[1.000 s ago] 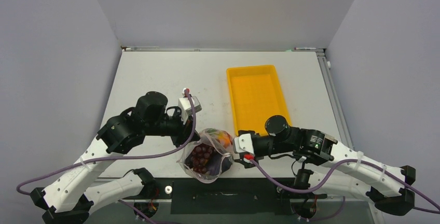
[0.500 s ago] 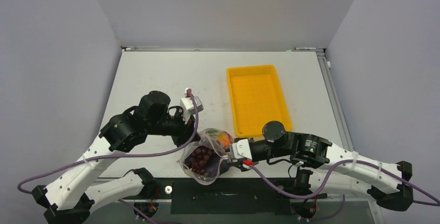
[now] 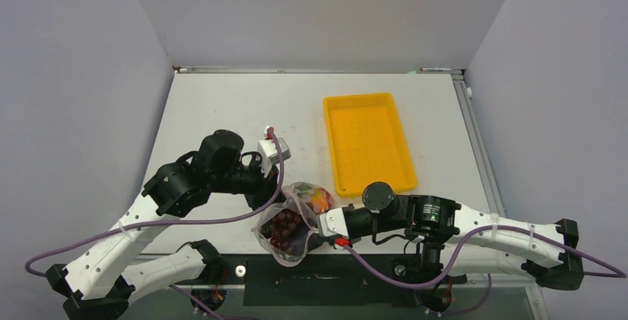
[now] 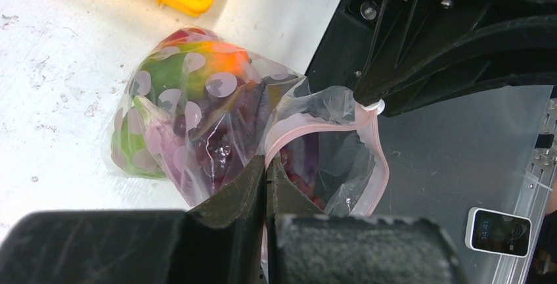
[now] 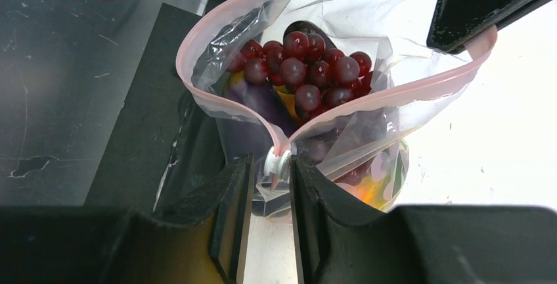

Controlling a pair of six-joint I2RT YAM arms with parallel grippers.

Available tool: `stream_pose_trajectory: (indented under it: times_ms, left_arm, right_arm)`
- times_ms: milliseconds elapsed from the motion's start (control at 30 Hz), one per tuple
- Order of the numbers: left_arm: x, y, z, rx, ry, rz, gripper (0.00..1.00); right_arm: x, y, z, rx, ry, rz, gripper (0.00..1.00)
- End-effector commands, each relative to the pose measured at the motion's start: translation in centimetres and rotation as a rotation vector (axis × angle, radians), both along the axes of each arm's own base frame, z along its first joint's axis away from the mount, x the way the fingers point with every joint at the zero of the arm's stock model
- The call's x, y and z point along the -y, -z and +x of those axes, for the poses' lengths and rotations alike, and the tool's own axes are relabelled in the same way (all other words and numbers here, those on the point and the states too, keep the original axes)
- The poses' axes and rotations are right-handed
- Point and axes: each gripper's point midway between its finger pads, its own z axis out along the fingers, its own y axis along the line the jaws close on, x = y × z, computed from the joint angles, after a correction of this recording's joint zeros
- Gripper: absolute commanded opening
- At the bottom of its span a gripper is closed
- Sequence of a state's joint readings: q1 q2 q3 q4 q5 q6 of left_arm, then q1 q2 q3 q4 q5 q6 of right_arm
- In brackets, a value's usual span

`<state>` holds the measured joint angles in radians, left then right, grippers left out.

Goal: Place the food in the zip-top bag and seal the zipper
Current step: Zip the zipper food storage bag at the center of the board.

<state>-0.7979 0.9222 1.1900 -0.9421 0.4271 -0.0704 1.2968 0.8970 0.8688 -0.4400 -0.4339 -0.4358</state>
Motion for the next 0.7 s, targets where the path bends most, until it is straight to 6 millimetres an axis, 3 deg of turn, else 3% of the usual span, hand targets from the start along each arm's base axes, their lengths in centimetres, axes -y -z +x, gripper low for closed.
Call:
stream_pose_trajectory:
  times_ms: [0, 300, 667]
  left_arm:
    - [0.5, -2.4, 0.2, 0.055, 0.007, -0.061, 0.0]
    - [0.3, -2.4, 0.0, 0.053, 0.004, -0.066, 0.0]
    - [-0.3, -3.0, 0.0, 0.074, -0.022, -0.077, 0.0]
  right_arm:
    - [-0.7, -1.1, 0.5, 0.039, 0.028, 0.033, 0.26]
    - [-0.4, -3.9, 1.3, 0.057, 0.098, 0.078, 0.06]
    - [-0.2, -8.7, 1.3, 0.039, 0.133, 0.17, 0.05]
